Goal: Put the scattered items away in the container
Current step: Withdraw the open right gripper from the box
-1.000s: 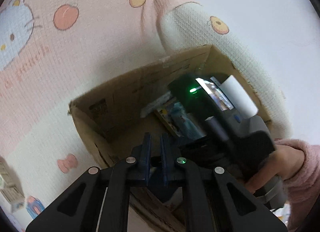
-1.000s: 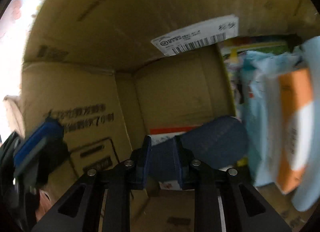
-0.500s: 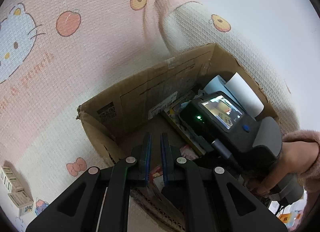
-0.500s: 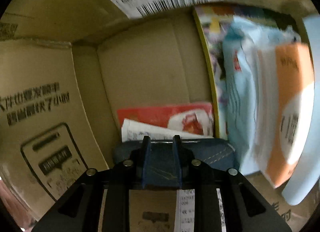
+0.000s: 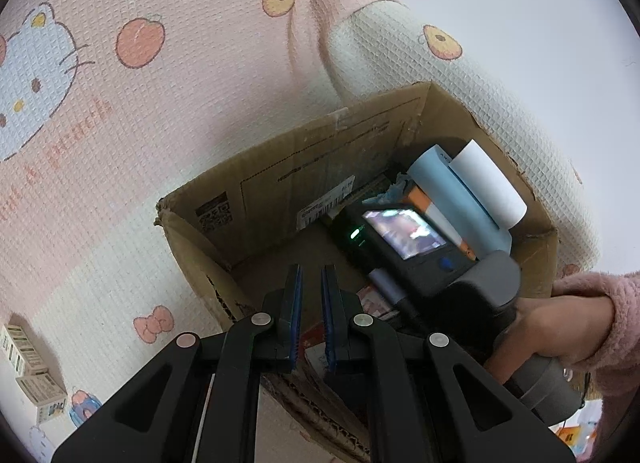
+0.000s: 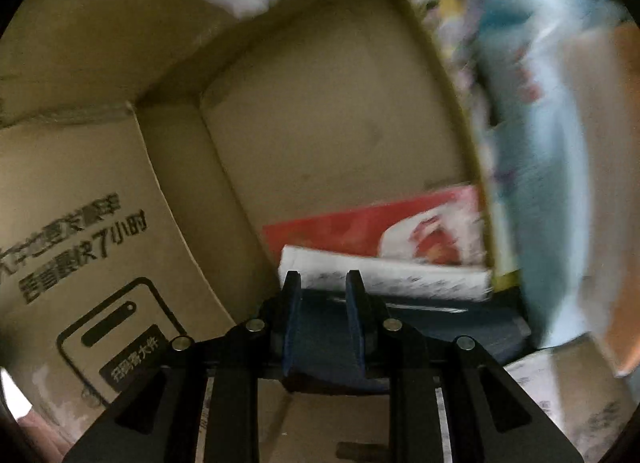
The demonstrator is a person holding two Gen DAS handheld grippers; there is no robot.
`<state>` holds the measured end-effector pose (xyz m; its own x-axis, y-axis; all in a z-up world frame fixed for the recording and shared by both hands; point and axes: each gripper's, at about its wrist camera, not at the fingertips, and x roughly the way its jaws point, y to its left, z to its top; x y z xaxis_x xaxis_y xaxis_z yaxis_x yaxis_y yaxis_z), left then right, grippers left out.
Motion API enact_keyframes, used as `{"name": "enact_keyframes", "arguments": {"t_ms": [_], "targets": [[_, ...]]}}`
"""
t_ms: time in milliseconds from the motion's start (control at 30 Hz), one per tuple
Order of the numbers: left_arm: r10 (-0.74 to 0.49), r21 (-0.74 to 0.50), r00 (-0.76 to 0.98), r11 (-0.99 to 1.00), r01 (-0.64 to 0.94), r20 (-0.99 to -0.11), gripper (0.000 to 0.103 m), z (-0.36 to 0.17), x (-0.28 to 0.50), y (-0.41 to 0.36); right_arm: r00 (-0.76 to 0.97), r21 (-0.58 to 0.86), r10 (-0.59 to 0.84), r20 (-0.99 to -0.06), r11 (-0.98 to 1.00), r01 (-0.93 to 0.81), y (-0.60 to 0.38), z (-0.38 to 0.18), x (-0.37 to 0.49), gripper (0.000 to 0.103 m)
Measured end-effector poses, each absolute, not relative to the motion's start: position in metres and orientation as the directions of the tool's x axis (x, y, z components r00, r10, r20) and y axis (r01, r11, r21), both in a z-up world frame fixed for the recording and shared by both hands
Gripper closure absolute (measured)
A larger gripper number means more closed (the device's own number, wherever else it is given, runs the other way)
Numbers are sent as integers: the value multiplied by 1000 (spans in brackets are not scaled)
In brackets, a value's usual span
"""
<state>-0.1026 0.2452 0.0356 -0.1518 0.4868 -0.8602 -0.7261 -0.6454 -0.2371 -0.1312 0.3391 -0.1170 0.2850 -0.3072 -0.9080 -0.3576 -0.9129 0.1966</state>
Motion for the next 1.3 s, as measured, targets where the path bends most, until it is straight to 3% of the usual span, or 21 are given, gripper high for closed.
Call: {"name": "enact_keyframes", "arguments": {"t_ms": [100,200,367,433,500,567,967,1300], "targets": [[489,-251,-137,-644,-723,-861,93,35,-103,246,390,214,-315,-865,-936,-280,320,-129,-128,84],[488,-247,-142,-647,-721,-861,93,35,-103,245,409,149,-232,-883,-963,-224,310,-125,-131,84],[484,-232,-165,-657,-718,-859,87,41,-98,237,173,75,-84,-981,-996,-58,304,-62,-136,83],[499,-239,-172,-654,-717,-850,79,44,-96,233,82,86,-90,-993,-995,-52,304,-30,-129,78],[515,-247,-183,-654,-715,-837,63,50,-93,227,2,99,-100,-995,-993,-63,305,-3,-118,52],[537,-272,-168,-643,-716,-827,55,54,-91,224,-80,60,-57,-995,-997,-44,302,24,-104,44],[600,-304,-243,-663,-684,-762,39,88,-59,180,-298,-27,18,-955,-999,29,281,95,-42,37],[663,-415,-331,-707,-573,-672,36,74,-57,78,-449,-131,26,-893,-970,206,202,87,-36,30]]}}
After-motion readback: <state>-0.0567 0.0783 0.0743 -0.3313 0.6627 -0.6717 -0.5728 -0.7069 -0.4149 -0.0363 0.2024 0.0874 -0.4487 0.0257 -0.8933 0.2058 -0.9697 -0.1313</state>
